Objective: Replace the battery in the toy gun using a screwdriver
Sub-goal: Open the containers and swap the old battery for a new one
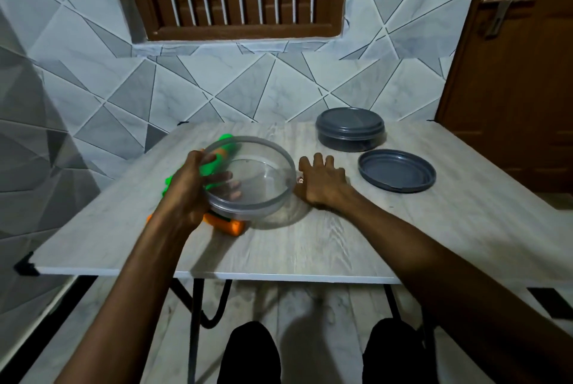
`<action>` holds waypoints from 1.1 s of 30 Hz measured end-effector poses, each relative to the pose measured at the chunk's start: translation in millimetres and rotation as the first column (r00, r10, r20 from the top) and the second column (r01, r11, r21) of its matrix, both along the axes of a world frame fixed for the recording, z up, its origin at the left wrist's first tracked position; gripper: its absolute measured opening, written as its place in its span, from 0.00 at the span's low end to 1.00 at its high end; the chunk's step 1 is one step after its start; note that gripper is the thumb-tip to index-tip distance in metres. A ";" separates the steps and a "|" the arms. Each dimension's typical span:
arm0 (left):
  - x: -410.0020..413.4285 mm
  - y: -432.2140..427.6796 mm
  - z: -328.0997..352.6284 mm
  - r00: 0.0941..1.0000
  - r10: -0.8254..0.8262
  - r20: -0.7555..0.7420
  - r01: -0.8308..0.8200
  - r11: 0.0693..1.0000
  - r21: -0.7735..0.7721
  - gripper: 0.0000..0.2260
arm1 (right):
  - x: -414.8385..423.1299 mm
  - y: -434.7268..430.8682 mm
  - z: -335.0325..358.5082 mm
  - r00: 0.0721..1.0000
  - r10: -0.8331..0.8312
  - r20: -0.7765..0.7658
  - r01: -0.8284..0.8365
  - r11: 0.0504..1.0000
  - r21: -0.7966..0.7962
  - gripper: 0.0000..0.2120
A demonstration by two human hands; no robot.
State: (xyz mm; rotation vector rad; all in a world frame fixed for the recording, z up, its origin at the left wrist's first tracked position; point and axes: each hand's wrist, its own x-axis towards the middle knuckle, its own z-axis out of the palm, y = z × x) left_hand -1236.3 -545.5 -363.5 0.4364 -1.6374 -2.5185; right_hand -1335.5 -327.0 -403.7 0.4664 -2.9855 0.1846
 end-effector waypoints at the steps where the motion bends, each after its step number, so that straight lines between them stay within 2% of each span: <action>1: 0.3 -2.5 -0.8 1.000 0.001 -0.001 -0.001 1.000 0.007 0.11 | -3.4 -3.7 -2.3 1.000 -0.019 -0.011 0.019 0.998 0.052 0.28; 3: 0.3 -5.1 -2.0 1.000 -0.003 -0.001 0.003 1.000 0.019 0.11 | -10.4 -6.1 -5.4 0.999 -0.046 -0.007 0.046 0.992 0.114 0.25; 6: 0.4 -8.3 -2.0 1.000 -0.005 -0.011 0.005 1.000 0.024 0.12 | -19.7 -7.8 -9.9 1.000 -0.021 0.016 0.019 0.994 0.108 0.21; 14: -1.3 -11.8 2.4 1.000 0.016 0.001 -0.016 0.999 0.047 0.14 | -25.6 -14.6 -12.6 0.993 0.047 -0.111 -0.040 0.997 0.071 0.13; 20: 3.3 -8.4 5.1 1.000 0.025 0.003 -0.025 0.999 0.029 0.15 | -25.3 -17.4 -13.1 0.989 -0.013 -0.144 0.009 1.000 -0.025 0.10; 22: 5.1 -6.4 5.9 1.000 0.031 0.005 -0.031 0.999 0.016 0.16 | -31.2 -9.7 -7.8 0.990 -0.112 -0.089 0.093 0.977 -0.194 0.10; 23: 5.2 -5.9 6.1 0.999 0.035 0.005 -0.035 0.999 0.013 0.16 | -34.2 -5.3 0.8 0.987 -0.158 -0.013 0.143 0.924 -0.355 0.11; 24: 5.0 -6.2 6.0 0.999 0.042 0.006 -0.042 0.999 0.010 0.16 | -35.1 -1.9 13.2 0.983 -0.170 0.066 0.179 0.830 -0.528 0.11; 26: 3.6 -5.2 5.8 0.999 0.053 0.011 -0.053 0.999 0.008 0.15 | -27.6 1.6 44.6 0.980 -0.092 0.175 0.196 0.559 -0.806 0.09; 27: 2.5 -3.1 5.5 0.998 0.054 0.013 -0.054 0.999 0.006 0.14 | -19.5 0.4 60.5 0.982 -0.046 0.183 0.185 0.431 -0.883 0.09; 28: 1.3 0.0 4.9 0.999 0.051 0.014 -0.051 0.999 0.002 0.13 | -8.5 -2.9 75.3 0.988 0.010 0.156 0.143 0.349 -0.926 0.10; 29: 0.7 4.4 5.2 0.999 0.044 0.015 -0.044 0.999 0.000 0.12 | 4.7 -7.7 87.8 0.993 0.073 0.093 0.063 0.336 -0.940 0.10; 30: 0.6 10.0 6.1 0.999 0.033 0.020 -0.033 0.999 -0.001 0.11 | 17.4 -13.9 96.2 0.991 0.133 0.005 -0.049 0.400 -0.915 0.10; 31: 0.3 16.1 7.0 0.999 0.022 0.026 -0.022 1.000 0.002 0.11 | 27.3 -20.4 100.7 0.975 0.202 -0.088 -0.184 0.526 -0.830 0.10; 33: -2.7 27.2 7.1 0.999 0.003 0.037 -0.003 1.000 0.019 0.11 | 46.6 -33.6 100.0 0.918 0.360 -0.166 -0.394 0.783 -0.481 0.09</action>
